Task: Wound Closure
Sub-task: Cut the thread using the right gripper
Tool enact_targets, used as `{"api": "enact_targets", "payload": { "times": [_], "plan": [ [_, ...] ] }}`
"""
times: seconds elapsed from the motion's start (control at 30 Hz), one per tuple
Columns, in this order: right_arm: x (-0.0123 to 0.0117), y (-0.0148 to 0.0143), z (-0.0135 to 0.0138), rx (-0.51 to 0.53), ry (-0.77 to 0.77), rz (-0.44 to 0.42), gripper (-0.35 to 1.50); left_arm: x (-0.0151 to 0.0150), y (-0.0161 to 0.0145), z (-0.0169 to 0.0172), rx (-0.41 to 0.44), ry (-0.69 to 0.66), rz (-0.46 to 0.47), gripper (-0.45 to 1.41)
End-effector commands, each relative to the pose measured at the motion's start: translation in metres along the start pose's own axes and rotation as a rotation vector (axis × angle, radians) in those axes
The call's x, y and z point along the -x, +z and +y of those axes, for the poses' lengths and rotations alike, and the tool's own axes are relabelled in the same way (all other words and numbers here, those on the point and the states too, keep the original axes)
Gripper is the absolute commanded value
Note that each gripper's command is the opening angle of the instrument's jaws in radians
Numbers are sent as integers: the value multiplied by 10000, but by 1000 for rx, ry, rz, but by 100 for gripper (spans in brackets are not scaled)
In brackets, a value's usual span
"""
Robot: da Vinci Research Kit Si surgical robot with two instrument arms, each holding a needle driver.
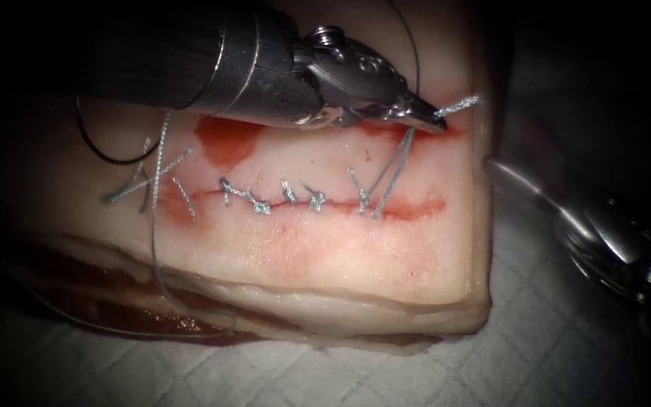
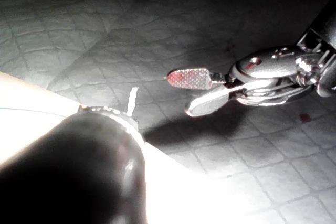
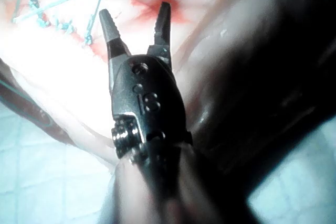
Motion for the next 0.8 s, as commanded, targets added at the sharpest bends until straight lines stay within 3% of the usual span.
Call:
{"api": "enact_targets", "payload": {
  "times": [0.03,0.13,0.23,0.57,0.8],
  "plan": [
    [-12,13,15,-6,-8,73,68,2,6,4,2,-12,0,-45],
    [-21,17,21,-4,-10,88,66,0,6,3,3,-11,1,-45],
    [-36,28,29,20,22,77,78,-2,8,3,5,-21,1,-45],
    [-65,61,43,16,63,51,91,-8,18,-1,18,-54,4,-45],
    [-66,87,47,-11,82,35,81,-8,21,-4,21,-53,5,-45]
  ]
}}
